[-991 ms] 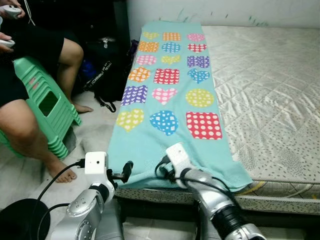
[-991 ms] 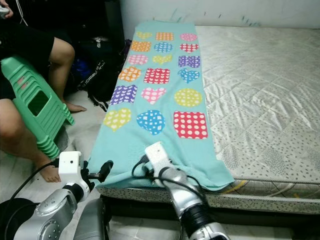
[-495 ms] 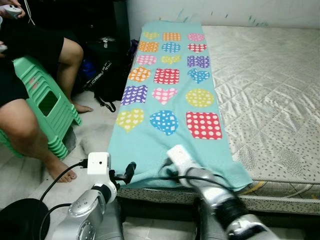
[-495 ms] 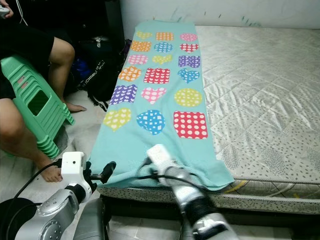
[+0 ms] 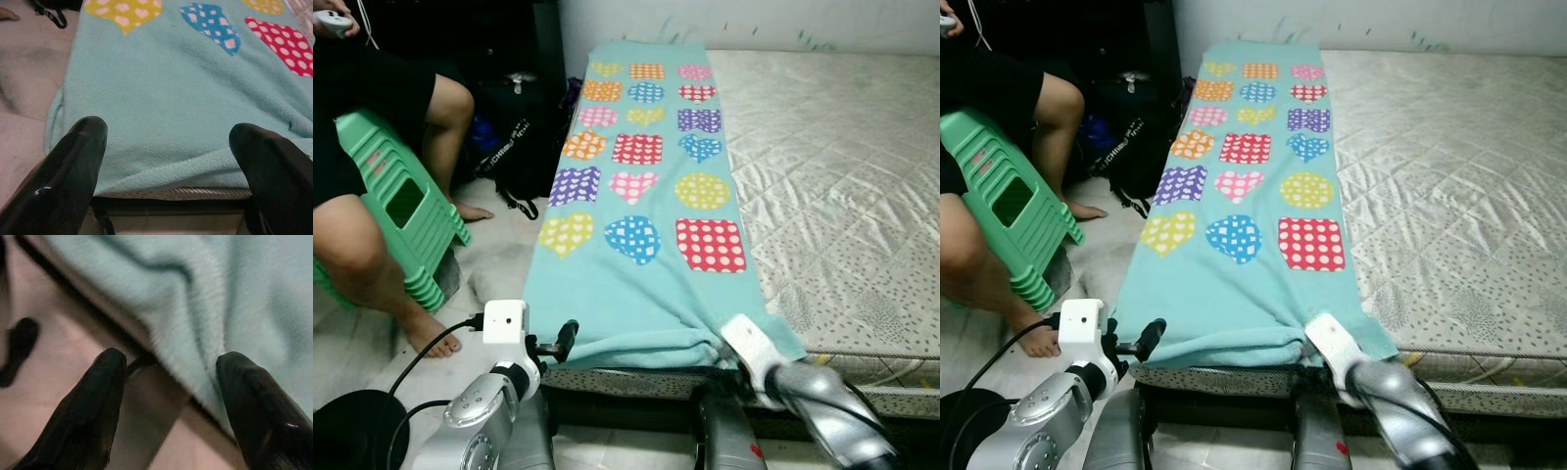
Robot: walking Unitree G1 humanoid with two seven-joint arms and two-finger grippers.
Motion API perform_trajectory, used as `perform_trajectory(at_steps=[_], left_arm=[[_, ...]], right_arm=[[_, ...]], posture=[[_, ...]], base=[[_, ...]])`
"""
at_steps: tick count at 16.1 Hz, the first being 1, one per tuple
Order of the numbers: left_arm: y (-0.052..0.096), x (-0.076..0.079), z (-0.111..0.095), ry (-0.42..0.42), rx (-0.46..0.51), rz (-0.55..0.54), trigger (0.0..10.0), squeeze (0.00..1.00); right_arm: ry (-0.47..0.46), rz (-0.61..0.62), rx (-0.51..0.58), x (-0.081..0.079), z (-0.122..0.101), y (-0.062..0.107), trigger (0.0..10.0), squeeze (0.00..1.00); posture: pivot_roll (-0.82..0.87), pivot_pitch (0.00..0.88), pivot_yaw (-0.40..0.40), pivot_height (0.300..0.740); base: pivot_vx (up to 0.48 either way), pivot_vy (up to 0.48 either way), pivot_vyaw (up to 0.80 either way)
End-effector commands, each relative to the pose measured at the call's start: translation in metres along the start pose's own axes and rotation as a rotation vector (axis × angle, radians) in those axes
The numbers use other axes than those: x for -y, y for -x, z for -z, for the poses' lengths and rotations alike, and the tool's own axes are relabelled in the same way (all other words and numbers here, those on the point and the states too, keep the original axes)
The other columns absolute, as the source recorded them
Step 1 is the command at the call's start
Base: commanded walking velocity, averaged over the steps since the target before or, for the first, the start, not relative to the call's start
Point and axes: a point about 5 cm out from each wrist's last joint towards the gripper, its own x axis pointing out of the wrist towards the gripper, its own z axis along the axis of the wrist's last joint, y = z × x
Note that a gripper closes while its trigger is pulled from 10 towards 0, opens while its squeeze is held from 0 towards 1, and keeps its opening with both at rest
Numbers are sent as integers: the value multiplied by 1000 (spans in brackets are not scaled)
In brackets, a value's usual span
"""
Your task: Clean up the room
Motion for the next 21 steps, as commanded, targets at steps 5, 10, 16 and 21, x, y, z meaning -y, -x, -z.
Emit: perform_trajectory(at_steps=[5,10,16,21], left_arm=[[-1,0,-2,-18,-7,12,10000,0],[-1,2,-14,3,68,32,10000,0],[-2,5,-17,-7,91,30,10000,0],[-3,10,-18,4,101,45,10000,0]], right_arm=[[-42,-225,38,-12,-7,22,10000,0],[-119,-69,325,1,-55,21,10000,0],[-217,-26,472,-14,-80,9,10000,0],[-192,66,427,-40,-99,-31,10000,0]], posture=[[-55,23,11,569],[-50,19,13,569],[-52,19,11,569],[-34,19,9,569]], base=[[0,0,0],[0,0,0],[0,0,0],[0,0,0]])
